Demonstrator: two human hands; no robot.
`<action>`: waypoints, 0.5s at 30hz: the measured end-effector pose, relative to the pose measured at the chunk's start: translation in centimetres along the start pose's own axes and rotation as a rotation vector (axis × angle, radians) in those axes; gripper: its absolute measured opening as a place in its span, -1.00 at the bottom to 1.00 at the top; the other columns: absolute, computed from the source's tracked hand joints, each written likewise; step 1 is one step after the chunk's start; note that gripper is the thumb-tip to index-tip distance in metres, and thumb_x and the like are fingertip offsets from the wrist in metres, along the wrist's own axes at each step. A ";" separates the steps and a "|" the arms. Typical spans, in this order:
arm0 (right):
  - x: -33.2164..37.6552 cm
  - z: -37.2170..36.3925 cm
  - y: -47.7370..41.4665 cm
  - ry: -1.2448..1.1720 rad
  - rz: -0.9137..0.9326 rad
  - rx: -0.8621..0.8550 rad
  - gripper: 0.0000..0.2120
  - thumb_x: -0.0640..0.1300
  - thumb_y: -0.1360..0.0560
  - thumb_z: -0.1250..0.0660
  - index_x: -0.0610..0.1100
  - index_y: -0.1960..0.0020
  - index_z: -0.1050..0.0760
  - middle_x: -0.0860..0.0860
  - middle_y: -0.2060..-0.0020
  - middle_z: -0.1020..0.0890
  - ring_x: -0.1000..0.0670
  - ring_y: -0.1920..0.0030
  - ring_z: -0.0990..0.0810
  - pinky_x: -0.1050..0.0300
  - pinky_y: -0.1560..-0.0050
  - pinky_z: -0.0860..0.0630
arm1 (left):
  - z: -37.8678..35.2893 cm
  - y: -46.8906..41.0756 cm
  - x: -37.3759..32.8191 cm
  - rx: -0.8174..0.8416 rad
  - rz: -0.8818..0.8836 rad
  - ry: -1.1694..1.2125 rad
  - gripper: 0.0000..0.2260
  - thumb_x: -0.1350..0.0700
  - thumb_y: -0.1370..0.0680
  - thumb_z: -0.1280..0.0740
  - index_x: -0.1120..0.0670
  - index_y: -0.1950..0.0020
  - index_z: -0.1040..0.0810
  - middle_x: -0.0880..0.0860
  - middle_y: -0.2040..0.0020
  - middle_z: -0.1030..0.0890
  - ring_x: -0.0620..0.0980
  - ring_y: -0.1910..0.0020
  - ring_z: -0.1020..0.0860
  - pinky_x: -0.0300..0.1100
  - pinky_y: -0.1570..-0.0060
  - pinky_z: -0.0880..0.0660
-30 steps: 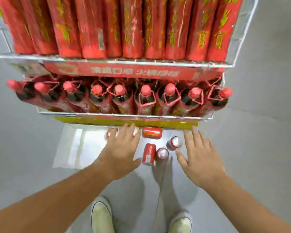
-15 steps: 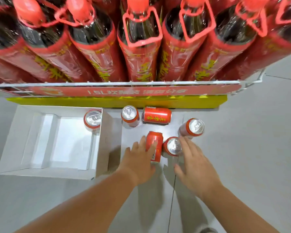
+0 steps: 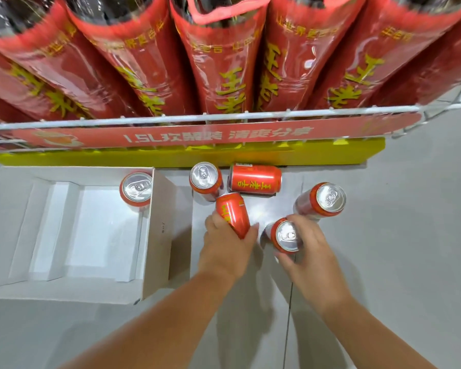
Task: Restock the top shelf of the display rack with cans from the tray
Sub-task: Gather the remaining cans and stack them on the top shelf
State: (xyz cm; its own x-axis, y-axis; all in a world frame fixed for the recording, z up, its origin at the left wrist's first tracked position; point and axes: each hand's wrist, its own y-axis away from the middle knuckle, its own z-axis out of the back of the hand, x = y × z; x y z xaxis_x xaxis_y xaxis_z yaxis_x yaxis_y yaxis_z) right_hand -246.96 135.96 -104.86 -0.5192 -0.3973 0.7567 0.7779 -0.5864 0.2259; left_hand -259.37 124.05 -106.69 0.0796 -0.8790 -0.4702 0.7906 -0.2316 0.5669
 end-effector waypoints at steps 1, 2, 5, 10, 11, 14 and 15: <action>-0.1 0.0 0.0 -0.012 0.012 -0.014 -0.46 -0.26 -0.42 -0.55 0.10 -0.27 -0.44 0.20 -0.14 -0.51 0.10 -0.20 -0.53 0.22 -0.21 -0.47 | -0.3 -0.6 -0.4 -0.046 0.037 0.074 -0.30 -0.25 -0.52 -0.38 0.14 -0.48 -0.25 0.14 -0.31 -0.42 0.18 -0.24 -0.53 0.11 -0.21 -0.53; -0.2 0.0 -0.1 -0.031 0.019 -0.022 -0.47 -0.26 -0.42 -0.55 0.09 -0.27 -0.45 0.21 -0.14 -0.52 0.12 -0.21 -0.53 0.24 -0.21 -0.46 | -0.4 -1.0 -0.8 -0.070 0.069 0.143 -0.38 -0.18 -0.54 -0.40 0.15 -0.43 -0.31 0.15 -0.25 -0.45 0.18 -0.19 -0.55 0.09 -0.18 -0.55; -0.2 0.0 -0.6 -0.108 -0.001 -0.053 -0.43 -0.30 -0.36 -0.58 0.10 -0.23 -0.48 0.22 -0.16 -0.55 0.15 -0.21 -0.55 0.18 -0.23 -0.48 | -0.4 -1.9 -1.2 -0.015 0.161 0.307 -0.49 -0.06 -0.54 -0.45 0.13 -0.37 -0.36 0.10 -0.18 -0.53 0.06 -0.07 -0.56 -0.10 -0.03 -0.53; 1.4 1.9 -2.2 -0.336 -0.356 0.025 -0.32 -0.33 -0.28 -0.61 0.05 -0.28 -0.44 0.11 -0.05 -0.64 0.18 -0.01 -0.64 0.19 -0.09 -0.56 | 0.9 -1.4 -0.1 0.081 0.194 0.258 -0.43 -0.16 -0.49 -0.46 0.11 -0.38 -0.44 0.10 -0.18 -0.54 0.08 -0.08 -0.58 -0.16 0.07 -0.52; 1.7 2.4 -2.3 -0.351 -0.390 0.059 -0.33 -0.33 -0.29 -0.61 0.02 -0.27 -0.42 0.09 -0.02 -0.64 0.16 0.03 -0.65 0.20 -0.03 -0.56 | 1.5 -0.9 0.0 0.089 0.191 0.257 -0.43 -0.15 -0.49 -0.47 0.10 -0.37 -0.44 0.10 -0.18 -0.54 0.07 -0.07 -0.58 -0.16 0.06 -0.54; 3.0 3.7 -2.1 -0.477 -0.461 0.140 -0.47 -0.38 -0.34 -0.56 -0.05 -0.19 -0.47 -0.05 -0.01 -0.68 0.10 0.13 -0.68 0.18 0.07 -0.59 | 3.9 1.3 0.0 0.119 0.167 0.281 -0.47 -0.11 -0.43 -0.54 0.07 -0.28 -0.48 0.07 -0.11 -0.58 0.01 -0.01 -0.61 -0.03 -0.09 -0.60; 3.5 4.2 -1.8 -0.530 -0.468 0.160 -0.49 -0.39 -0.35 -0.55 -0.04 -0.18 -0.50 -0.08 0.00 -0.70 0.07 0.11 -0.69 0.15 0.06 -0.59 | 5.0 2.3 -0.3 0.137 0.153 0.284 -0.51 -0.09 -0.42 -0.56 0.05 -0.23 -0.48 0.04 -0.06 -0.59 -0.04 0.03 -0.61 -0.07 -0.04 -0.59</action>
State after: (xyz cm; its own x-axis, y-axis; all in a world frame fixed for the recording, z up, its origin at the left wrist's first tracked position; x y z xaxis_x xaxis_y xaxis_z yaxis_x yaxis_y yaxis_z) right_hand -248.74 138.54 -100.04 -0.6004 0.2897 0.7454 0.5795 -0.4847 0.6551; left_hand -260.64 121.68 -101.91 0.3720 -0.7610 -0.5315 0.6690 -0.1772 0.7218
